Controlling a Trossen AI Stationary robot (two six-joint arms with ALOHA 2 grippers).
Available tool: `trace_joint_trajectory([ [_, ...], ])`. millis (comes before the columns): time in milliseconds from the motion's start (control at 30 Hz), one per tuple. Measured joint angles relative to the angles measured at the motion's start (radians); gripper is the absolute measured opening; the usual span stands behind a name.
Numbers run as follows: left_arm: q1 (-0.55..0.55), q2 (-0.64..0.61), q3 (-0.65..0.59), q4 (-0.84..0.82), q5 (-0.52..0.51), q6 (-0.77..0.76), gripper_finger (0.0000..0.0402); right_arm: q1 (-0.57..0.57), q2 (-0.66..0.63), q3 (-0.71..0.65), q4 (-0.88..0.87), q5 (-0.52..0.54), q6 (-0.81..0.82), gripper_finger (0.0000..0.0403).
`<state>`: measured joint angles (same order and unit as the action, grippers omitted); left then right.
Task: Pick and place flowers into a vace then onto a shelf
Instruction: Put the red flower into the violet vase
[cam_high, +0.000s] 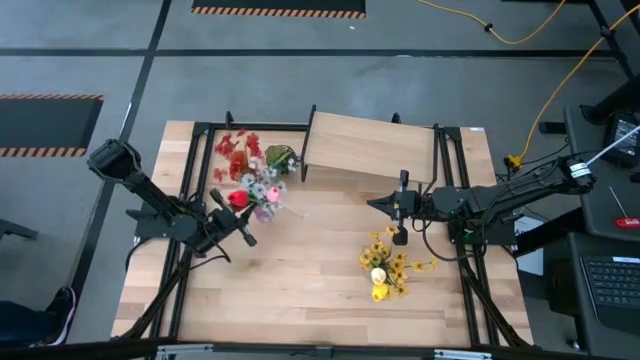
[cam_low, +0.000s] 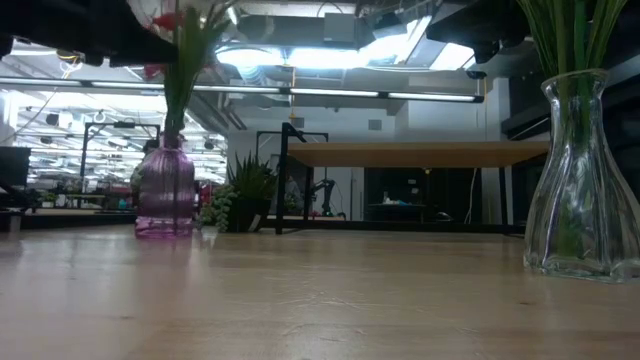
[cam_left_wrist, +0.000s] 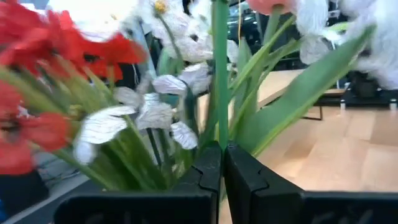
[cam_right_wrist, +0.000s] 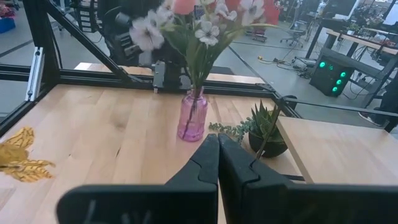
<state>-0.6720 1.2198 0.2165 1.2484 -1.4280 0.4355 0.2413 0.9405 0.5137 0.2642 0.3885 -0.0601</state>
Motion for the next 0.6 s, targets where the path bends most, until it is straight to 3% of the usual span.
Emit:
trace_joint_trajectory([
  [100, 0.0, 0.0, 0.0, -0.031, -0.011, -0.042, 0.0003, 0.0, 0.0, 0.0, 0.0, 0.0, 0.0, 0.0],
  [333, 0.0, 0.0, 0.0, -0.114, -0.143, -0.176, 0.0003, 0.0, 0.0, 0.0, 0.0, 0.0, 0.0, 0.0],
  [600, 0.0, 0.0, 0.0, -0.204, -0.144, -0.291, 0.0003, 0.0, 0.0, 0.0, 0.0, 0.0, 0.0, 0.0],
])
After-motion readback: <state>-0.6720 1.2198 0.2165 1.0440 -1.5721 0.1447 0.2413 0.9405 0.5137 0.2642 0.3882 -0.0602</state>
